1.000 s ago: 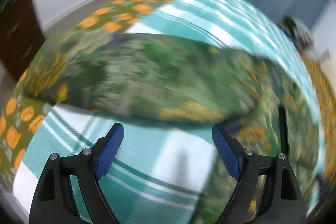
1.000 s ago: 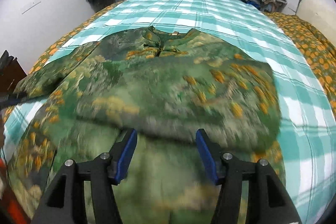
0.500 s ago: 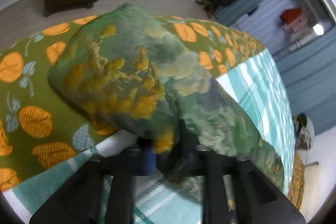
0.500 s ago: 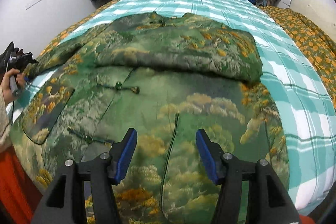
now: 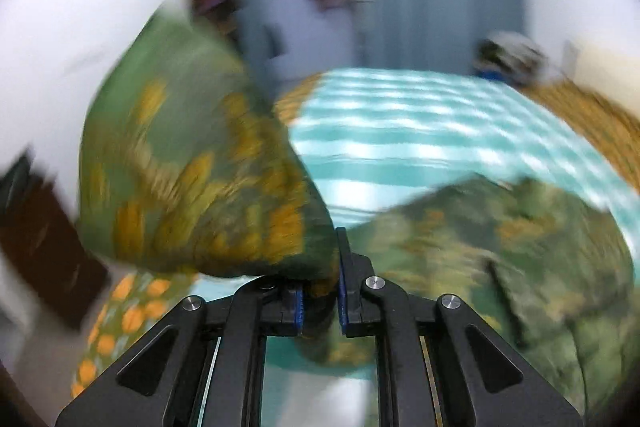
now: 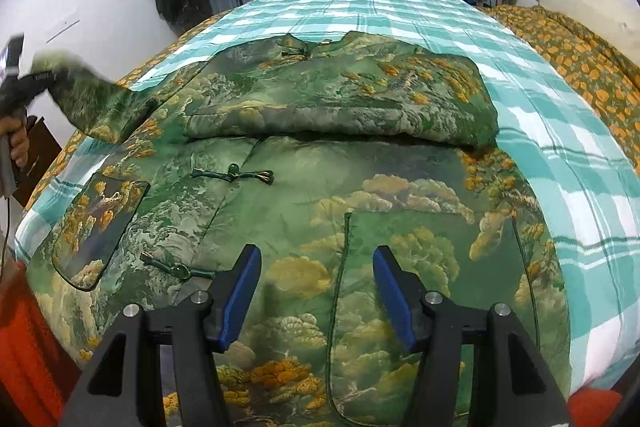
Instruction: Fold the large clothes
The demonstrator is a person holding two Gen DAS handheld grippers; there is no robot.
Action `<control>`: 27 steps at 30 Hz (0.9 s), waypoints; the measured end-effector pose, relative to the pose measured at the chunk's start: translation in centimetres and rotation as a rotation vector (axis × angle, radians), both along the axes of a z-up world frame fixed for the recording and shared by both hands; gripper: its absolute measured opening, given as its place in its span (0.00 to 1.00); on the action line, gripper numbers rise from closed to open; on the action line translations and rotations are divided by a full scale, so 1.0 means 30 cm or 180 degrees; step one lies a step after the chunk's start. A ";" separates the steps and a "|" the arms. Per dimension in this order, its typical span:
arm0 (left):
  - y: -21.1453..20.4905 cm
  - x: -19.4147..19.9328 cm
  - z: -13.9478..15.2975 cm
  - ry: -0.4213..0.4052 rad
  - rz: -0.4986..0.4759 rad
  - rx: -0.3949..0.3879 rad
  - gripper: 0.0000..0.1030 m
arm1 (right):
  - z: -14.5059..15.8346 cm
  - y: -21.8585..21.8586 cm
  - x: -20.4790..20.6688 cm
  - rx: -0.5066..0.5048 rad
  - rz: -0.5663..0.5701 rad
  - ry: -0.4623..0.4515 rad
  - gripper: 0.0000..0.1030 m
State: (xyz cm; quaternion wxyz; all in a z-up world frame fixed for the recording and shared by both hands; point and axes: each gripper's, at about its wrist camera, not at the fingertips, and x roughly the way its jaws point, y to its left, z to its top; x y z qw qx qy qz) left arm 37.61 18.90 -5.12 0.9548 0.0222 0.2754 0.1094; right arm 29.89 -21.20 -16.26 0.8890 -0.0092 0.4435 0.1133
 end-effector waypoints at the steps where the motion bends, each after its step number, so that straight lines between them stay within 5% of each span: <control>1: -0.072 0.012 -0.005 0.0028 -0.0162 0.0116 0.11 | 0.000 -0.006 0.000 0.0009 -0.0019 0.0005 0.58; 5: -0.350 0.040 -0.096 0.0244 -0.0704 0.0596 0.11 | 0.015 -0.035 -0.012 0.0030 -0.0064 -0.0058 0.58; 9: -0.515 0.081 -0.246 0.0675 -0.0951 0.0674 0.12 | 0.028 -0.055 -0.022 0.0036 -0.0079 -0.0110 0.58; 12: -0.583 0.075 -0.354 0.0983 -0.0978 0.0726 0.23 | 0.035 -0.067 -0.009 0.0102 -0.0091 -0.0094 0.58; 14: -0.601 0.048 -0.383 0.1063 -0.0987 0.0771 0.40 | 0.052 -0.071 0.025 0.0230 -0.0036 -0.0067 0.58; 16: -0.610 0.012 -0.386 0.1048 -0.1024 0.0785 0.75 | 0.075 -0.076 0.082 0.0433 0.0016 -0.0009 0.58; 18: -0.610 -0.033 -0.371 0.0947 -0.1077 0.0783 0.86 | 0.093 -0.076 0.153 0.0660 0.0044 0.0079 0.58; 24: -0.529 -0.104 -0.343 0.0992 -0.0989 0.0362 0.86 | 0.055 0.000 0.445 0.1510 0.0099 0.0672 0.58; 27: -0.447 -0.141 -0.339 0.1007 -0.0800 -0.0004 0.86 | -0.017 0.071 0.535 0.1618 0.0048 0.0961 0.58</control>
